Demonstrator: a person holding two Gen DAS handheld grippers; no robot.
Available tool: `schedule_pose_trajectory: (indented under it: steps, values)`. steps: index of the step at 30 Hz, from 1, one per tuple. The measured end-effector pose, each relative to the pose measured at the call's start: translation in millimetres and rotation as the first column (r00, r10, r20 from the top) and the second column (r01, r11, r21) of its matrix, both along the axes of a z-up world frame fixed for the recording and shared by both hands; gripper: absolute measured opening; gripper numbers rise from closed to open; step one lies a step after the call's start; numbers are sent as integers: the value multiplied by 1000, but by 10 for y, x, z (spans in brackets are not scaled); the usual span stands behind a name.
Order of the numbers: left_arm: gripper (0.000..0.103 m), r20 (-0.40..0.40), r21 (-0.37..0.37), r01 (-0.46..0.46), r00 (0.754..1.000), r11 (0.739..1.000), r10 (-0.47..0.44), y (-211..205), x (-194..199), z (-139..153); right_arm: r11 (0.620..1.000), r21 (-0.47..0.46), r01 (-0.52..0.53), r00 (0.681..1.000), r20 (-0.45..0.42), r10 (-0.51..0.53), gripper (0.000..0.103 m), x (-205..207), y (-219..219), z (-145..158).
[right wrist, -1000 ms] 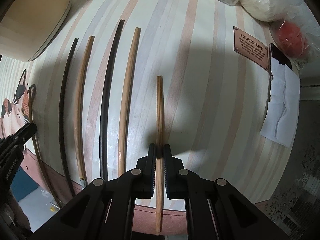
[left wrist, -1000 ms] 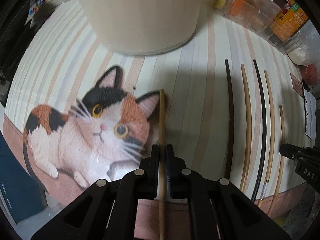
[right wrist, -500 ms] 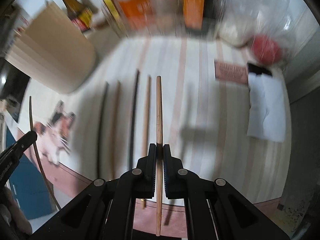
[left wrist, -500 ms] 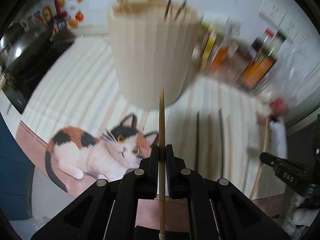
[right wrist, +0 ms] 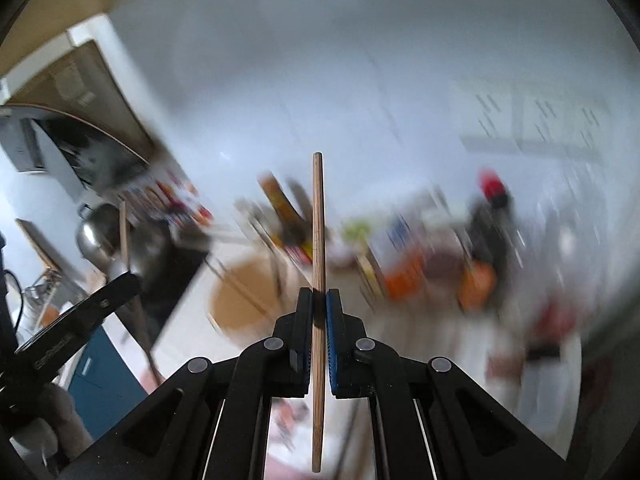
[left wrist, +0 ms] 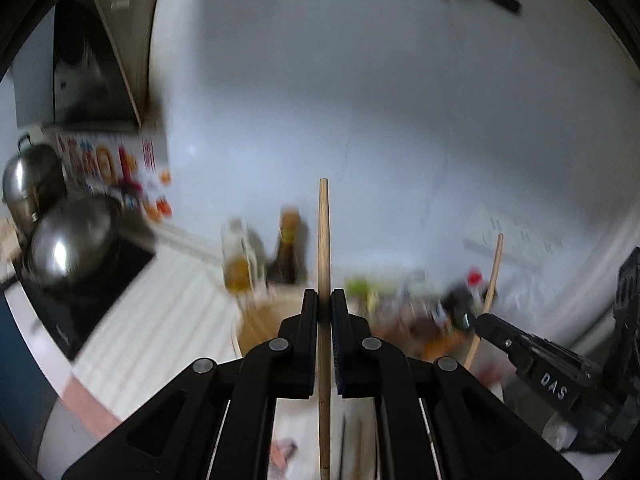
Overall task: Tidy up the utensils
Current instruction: 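Lower both chopsticks into the holder and open both tools, then move both tools back to the row and grasp a wooden chopstick with the right tool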
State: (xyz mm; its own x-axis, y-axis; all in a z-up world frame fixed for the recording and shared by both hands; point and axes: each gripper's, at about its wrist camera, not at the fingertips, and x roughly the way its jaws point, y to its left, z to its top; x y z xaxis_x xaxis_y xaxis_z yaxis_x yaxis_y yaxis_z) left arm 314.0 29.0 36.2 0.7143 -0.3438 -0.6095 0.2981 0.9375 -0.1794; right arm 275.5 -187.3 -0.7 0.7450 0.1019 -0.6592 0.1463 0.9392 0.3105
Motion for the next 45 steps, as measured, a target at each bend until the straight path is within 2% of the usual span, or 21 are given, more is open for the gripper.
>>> schedule_pose_trajectory:
  steps: [3, 7, 11, 13, 17, 21, 26, 30, 32, 33, 34, 35, 37, 39, 41, 45]
  values:
    - [4, 19, -3, -27, 999, 1000, 28, 24, 392, 132, 1000, -2, -23, 999, 29, 23, 6, 522, 101, 145]
    - [4, 7, 15, -63, 998, 998, 62, 24, 880, 63, 999, 2, -43, 999, 19, 43, 6, 1054, 233, 54]
    - [4, -63, 18, -80, 995, 997, 81, 29, 1274, -265, 998, 14, -64, 998, -21, 64, 6, 1543, 341, -230]
    - [4, -112, 29, -74, 991, 997, 77, 10, 1328, -464, 997, 18, -72, 996, -45, 72, 6, 1673, 383, -382]
    - [4, -189, 42, -65, 979, 997, 72, 53, 1377, -819, 994, 22, -105, 990, -92, 107, 6, 1783, 465, -661]
    - [4, -242, 35, -59, 968, 998, 66, 137, 1340, -1004, 989, 23, -145, 977, -154, 147, 7, 1843, 558, -907]
    - [6, -295, 44, -50, 954, 998, 61, 190, 1287, -1097, 986, 30, -162, 965, -206, 165, 7, 1830, 576, -1033]
    - [7, -275, 31, -55, 959, 998, 62, 221, 1266, -1033, 988, 21, -152, 966, -207, 153, 7, 1778, 556, -987]
    - [10, -273, 28, -39, 961, 999, 46, 210, 1257, -988, 989, 21, -145, 969, -200, 146, 7, 1727, 535, -926]
    - [16, -271, 29, -33, 962, 999, 40, 218, 1254, -963, 989, 25, -143, 969, -202, 145, 7, 1695, 518, -894]
    - [28, -261, 25, -24, 965, 999, 30, 226, 1231, -917, 990, 30, -138, 969, -202, 141, 7, 1662, 486, -857]
    - [35, -254, 25, -24, 967, 999, 30, 249, 1222, -884, 991, 32, -133, 971, -198, 137, 7, 1623, 461, -825]
    - [73, -239, 29, -20, 971, 999, 27, 301, 1176, -810, 992, 35, -119, 973, -197, 124, 8, 1564, 409, -789]
    - [77, -223, 37, -19, 975, 999, 27, 376, 1108, -757, 994, 44, -105, 975, -190, 111, 9, 1482, 354, -745]
    - [77, -227, 95, -13, 973, 995, 35, 398, 1084, -802, 994, 64, -92, 977, -188, 102, 11, 1386, 291, -727]
    - [72, -310, 182, 38, 950, 983, 21, 305, 1161, -1125, 995, 73, -67, 976, -203, 81, 11, 1282, 209, -763]
